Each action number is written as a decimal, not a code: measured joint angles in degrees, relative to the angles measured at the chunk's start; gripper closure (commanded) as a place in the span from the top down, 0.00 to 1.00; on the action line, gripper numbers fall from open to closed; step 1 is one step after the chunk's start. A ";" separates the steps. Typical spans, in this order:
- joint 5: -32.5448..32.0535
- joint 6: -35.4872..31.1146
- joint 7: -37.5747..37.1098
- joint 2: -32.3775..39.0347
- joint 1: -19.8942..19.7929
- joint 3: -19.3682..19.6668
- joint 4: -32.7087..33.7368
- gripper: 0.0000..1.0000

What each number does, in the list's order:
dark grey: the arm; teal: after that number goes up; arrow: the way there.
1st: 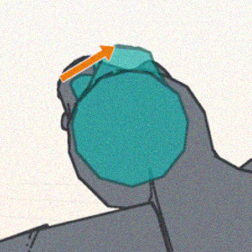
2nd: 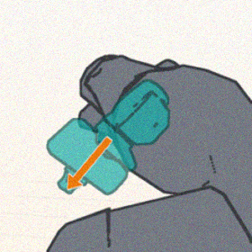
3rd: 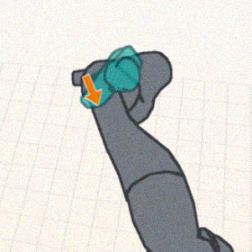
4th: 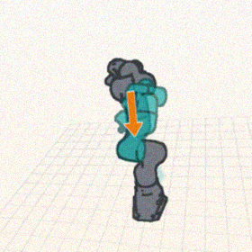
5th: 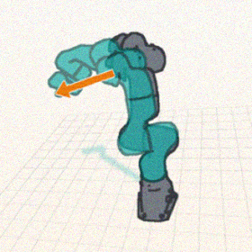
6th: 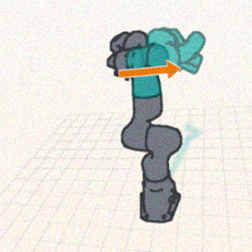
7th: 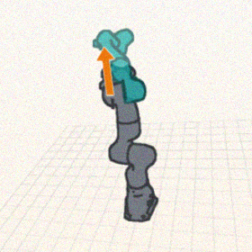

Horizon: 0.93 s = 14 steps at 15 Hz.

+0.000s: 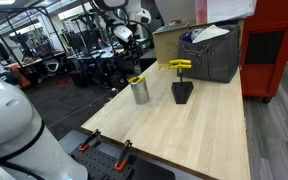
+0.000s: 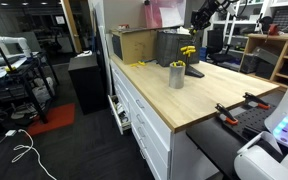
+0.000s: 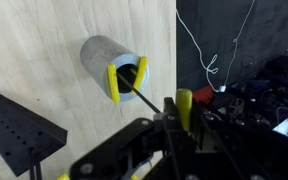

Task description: Remove one metal object with the yellow handle from the tin and put it on the black stand

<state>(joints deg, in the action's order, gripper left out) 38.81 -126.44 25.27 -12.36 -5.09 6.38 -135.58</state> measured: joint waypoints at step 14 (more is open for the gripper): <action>-0.23 -8.85 -12.60 -7.25 -1.42 3.05 -3.85 0.04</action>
<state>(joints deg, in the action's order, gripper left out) 38.58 -135.29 12.67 -19.61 -6.50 9.43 -139.42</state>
